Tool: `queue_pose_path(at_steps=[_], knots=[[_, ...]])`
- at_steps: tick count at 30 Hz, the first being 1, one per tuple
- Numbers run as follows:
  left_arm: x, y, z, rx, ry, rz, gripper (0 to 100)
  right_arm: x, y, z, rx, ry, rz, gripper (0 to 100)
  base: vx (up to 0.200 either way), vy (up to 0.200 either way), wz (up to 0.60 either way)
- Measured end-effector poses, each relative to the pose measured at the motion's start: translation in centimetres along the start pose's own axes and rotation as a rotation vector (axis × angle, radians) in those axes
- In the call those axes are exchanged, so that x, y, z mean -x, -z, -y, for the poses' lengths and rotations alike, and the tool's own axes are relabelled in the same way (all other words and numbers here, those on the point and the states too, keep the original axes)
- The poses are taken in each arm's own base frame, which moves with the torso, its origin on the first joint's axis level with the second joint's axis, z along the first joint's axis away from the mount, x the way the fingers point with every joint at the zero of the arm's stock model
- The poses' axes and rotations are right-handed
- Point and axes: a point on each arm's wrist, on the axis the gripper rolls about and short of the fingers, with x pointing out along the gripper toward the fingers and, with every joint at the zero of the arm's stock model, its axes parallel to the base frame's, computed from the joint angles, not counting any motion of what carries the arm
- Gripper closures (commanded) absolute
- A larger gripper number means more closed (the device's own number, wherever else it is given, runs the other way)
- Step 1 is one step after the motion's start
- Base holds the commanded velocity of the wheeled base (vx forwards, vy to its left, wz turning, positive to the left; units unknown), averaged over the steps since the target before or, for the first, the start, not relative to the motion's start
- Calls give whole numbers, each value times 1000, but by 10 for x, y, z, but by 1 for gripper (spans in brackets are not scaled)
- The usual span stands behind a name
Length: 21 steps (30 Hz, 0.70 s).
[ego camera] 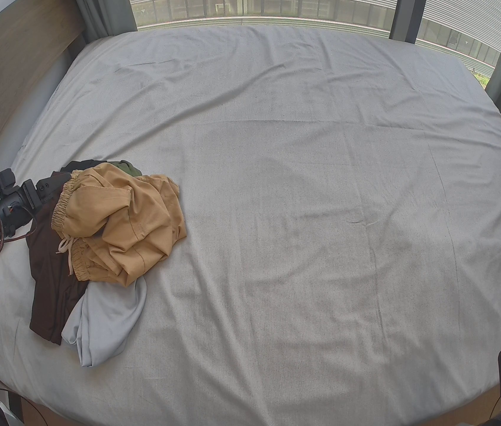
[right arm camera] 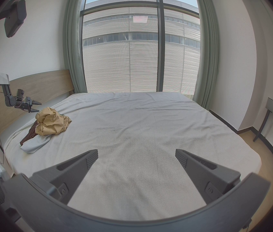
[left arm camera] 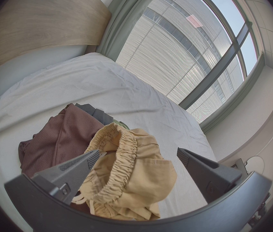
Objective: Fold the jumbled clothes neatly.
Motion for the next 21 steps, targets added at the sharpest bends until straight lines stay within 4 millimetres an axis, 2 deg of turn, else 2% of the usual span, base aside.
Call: queue_pose_path(at_steps=[5,12,21], knots=[[-15,9,-7,-1,18,-4,0,0,0,0,0,0,0,0,0,0,0],[-30,20,-5,39,44,-42,0,0,0,0,0,0,0,0,0,0,0],[-29,12,6,97,75,-26,0,0,0,0,0,0,0,0,0,0,0]])
